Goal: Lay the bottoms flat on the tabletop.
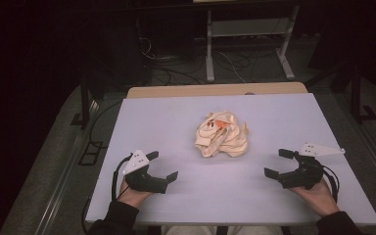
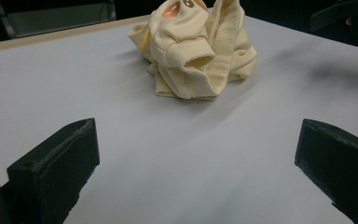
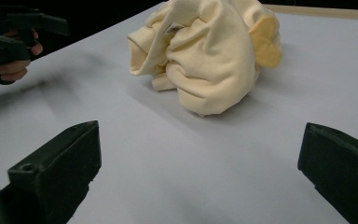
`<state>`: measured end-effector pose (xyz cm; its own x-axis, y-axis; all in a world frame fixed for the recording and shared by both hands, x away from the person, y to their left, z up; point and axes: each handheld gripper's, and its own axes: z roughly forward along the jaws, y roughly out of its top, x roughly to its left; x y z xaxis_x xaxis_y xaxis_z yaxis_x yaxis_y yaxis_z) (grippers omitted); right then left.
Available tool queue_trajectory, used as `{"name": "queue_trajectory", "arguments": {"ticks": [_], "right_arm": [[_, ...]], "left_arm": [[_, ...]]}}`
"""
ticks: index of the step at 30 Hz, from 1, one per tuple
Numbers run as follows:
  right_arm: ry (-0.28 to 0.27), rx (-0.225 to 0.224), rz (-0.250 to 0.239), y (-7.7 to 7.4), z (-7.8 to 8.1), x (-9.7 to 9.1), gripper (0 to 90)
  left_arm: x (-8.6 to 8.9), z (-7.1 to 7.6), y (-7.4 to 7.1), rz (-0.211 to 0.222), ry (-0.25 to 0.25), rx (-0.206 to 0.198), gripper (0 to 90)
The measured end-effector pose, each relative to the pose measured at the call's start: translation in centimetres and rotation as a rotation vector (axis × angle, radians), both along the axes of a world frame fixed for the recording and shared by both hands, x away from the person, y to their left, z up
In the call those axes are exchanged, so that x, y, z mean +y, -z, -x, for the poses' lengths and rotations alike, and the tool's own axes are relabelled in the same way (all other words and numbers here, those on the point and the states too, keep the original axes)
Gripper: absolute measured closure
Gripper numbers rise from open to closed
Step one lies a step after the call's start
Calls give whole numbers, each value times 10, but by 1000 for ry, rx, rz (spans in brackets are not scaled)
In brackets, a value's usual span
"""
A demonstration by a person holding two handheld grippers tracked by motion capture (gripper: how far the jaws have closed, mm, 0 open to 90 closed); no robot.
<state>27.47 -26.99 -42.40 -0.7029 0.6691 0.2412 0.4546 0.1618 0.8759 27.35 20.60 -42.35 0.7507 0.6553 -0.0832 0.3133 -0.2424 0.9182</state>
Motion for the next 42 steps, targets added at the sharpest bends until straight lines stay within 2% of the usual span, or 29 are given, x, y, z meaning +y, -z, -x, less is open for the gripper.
{"name": "queue_trajectory", "arguments": {"ticks": [26, 28, 31, 36, 39, 42], "right_arm": [[12, -5, -7, -2, 2, -1, 0], [11, -8, -5, -3, 1, -1, 0], [17, -11, -20, -5, 1, -3, 0], [22, -5, -30, -8, -2, -5, 0], [16, -6, -9, -13, -5, -4, 0], [21, -11, -9, -17, -8, -4, 0]], "left_arm": [[-1, 2, -3, 3, 4, -2, 0], [-1, 2, -3, 8, 5, 7, 0], [-2, 1, -3, 5, 8, 10, 0], [-4, -2, -7, -4, 6, 14, 0], [-6, -4, -11, -13, 13, 15, 0], [-10, -8, -16, -17, 23, 21, 0]]}}
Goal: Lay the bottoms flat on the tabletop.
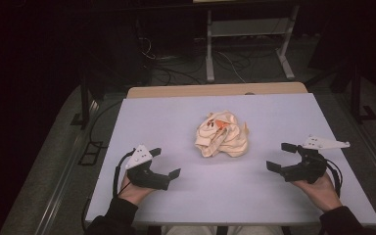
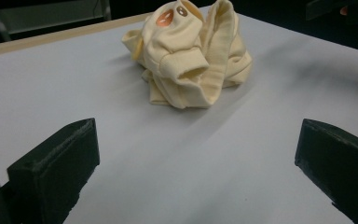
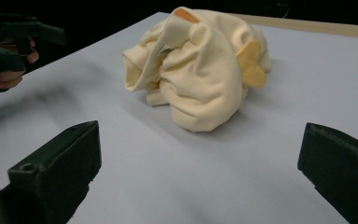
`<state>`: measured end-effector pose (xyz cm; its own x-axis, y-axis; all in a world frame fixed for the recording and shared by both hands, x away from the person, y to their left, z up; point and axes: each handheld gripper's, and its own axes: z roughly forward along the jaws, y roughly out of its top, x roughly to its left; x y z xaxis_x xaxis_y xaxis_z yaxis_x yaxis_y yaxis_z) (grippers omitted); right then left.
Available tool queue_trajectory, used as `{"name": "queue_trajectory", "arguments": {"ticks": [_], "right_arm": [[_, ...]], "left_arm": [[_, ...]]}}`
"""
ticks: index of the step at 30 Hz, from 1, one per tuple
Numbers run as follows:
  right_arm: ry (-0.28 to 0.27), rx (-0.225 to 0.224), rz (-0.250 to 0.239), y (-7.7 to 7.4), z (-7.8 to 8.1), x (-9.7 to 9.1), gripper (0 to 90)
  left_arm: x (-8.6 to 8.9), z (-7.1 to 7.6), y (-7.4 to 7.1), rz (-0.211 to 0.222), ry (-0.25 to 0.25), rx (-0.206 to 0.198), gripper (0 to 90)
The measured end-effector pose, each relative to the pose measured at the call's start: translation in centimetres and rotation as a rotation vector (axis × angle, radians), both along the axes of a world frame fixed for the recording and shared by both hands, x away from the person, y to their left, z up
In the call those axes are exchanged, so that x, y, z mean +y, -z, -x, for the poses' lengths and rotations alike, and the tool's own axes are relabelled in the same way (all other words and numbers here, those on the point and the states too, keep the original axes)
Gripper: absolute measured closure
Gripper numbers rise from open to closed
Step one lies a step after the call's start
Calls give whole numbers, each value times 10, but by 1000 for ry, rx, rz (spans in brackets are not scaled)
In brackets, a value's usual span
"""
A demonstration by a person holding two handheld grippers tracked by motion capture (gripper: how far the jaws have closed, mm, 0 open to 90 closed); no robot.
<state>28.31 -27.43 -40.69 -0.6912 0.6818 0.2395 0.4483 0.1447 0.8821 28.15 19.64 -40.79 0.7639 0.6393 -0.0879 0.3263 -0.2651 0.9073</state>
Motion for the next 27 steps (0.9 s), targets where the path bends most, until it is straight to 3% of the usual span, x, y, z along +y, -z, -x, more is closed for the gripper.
{"name": "queue_trajectory", "arguments": {"ticks": [18, 27], "right_arm": [[-24, 47, 20, -12, -22, 5, 0], [-42, 39, 58, -32, -42, 15, 0]], "left_arm": [[-14, -23, -18, -22, 15, -1, 0], [-21, -39, -29, -30, 16, -18, 0]]}}
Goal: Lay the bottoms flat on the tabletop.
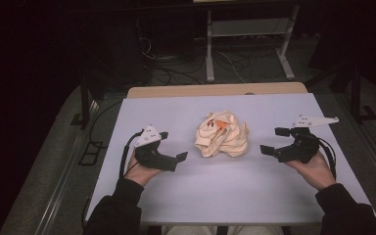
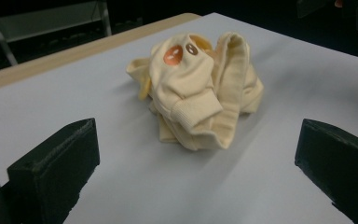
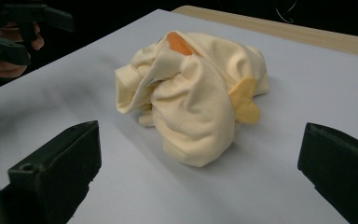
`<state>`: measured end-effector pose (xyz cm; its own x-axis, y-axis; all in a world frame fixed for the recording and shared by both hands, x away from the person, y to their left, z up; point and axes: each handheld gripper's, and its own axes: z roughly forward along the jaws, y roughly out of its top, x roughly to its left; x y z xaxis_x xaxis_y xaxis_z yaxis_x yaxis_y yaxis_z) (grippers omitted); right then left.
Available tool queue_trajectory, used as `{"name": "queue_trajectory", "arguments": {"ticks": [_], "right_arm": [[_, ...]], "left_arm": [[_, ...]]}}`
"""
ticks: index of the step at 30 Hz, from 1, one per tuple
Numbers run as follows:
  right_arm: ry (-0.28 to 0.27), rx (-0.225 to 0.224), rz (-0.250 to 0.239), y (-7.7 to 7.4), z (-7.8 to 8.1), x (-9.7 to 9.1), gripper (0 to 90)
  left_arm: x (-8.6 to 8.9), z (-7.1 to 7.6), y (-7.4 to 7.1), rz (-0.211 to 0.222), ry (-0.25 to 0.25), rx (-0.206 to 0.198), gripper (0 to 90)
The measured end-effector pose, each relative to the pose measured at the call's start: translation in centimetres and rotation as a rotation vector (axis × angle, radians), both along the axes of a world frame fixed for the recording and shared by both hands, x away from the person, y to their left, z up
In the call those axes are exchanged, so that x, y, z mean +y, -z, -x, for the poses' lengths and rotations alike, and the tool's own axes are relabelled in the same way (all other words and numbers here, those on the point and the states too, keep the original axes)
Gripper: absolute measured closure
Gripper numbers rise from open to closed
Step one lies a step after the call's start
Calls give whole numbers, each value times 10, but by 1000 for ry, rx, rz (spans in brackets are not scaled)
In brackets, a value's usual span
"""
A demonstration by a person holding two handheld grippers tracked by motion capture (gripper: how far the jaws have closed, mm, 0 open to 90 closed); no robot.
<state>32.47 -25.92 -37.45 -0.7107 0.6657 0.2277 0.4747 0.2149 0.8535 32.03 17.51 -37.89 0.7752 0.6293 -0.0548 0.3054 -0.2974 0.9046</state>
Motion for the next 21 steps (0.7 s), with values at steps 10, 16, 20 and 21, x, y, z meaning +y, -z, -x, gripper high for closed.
{"name": "queue_trajectory", "arguments": {"ticks": [10, 16, 20, 21], "right_arm": [[-24, 4, 20, -13, -17, 12, 0], [-37, 9, 44, -17, -27, 19, 0], [-40, 9, 56, -19, -32, 22, 0], [-41, 9, 60, -20, -34, 23, 0]], "left_arm": [[-4, -15, -11, 6, 5, 6, 0], [-9, -25, -17, -2, 10, 4, 0], [-13, -30, -19, -6, 15, 1, 0], [-14, -31, -20, -8, 16, 1, 0]]}}
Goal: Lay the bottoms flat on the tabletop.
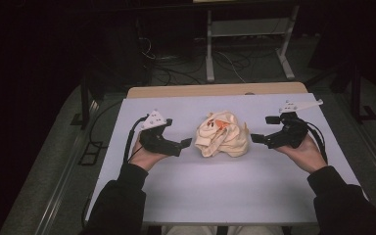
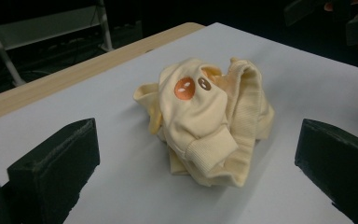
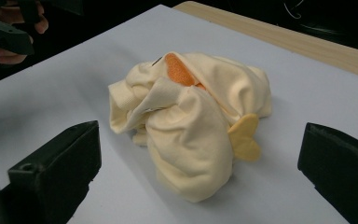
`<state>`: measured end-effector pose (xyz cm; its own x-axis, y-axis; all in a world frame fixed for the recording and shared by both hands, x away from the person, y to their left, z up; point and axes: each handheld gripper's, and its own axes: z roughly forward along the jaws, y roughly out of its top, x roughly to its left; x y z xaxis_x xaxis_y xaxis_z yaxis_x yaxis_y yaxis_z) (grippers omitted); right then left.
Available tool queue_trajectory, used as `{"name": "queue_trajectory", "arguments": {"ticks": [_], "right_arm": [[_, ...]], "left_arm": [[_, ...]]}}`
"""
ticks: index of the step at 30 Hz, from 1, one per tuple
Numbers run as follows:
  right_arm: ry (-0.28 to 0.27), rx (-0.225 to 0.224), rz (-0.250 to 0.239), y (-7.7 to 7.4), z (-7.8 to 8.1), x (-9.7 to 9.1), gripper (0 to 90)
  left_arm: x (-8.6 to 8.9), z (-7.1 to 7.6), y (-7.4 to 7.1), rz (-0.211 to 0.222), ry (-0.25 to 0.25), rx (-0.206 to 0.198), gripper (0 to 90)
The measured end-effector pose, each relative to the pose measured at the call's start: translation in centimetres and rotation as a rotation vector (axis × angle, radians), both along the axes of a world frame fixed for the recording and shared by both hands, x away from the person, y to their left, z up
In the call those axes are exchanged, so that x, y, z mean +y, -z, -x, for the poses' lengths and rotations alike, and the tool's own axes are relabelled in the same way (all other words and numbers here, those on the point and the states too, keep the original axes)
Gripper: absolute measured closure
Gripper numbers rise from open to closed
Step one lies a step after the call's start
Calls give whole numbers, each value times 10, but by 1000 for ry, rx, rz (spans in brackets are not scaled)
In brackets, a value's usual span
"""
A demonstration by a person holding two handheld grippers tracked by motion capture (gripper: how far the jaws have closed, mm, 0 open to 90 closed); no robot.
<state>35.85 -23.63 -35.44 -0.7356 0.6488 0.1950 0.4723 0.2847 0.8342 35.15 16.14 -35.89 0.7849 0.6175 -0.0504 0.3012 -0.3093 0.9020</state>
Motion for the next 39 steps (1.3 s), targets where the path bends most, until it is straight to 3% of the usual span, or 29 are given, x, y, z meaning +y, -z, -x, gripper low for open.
{"name": "queue_trajectory", "arguments": {"ticks": [7, 21, 27, 35, 39], "right_arm": [[-1, 5, 12, -5, -13, 5, 0], [3, 26, 28, -3, -37, 20, 0], [11, 63, 31, 6, -45, 23, 0], [8, 95, 28, 16, -51, 28, 0], [3, 109, 16, 21, -51, 29, 0]], "left_arm": [[-10, -13, -5, -21, 24, 10, 0], [-24, -37, -9, -6, 18, 28, 0], [-28, -44, 1, -2, 30, 75, 12], [-32, -51, 11, 3, 28, 98, 12], [-32, -59, 20, 30, 24, 158, 12]]}}
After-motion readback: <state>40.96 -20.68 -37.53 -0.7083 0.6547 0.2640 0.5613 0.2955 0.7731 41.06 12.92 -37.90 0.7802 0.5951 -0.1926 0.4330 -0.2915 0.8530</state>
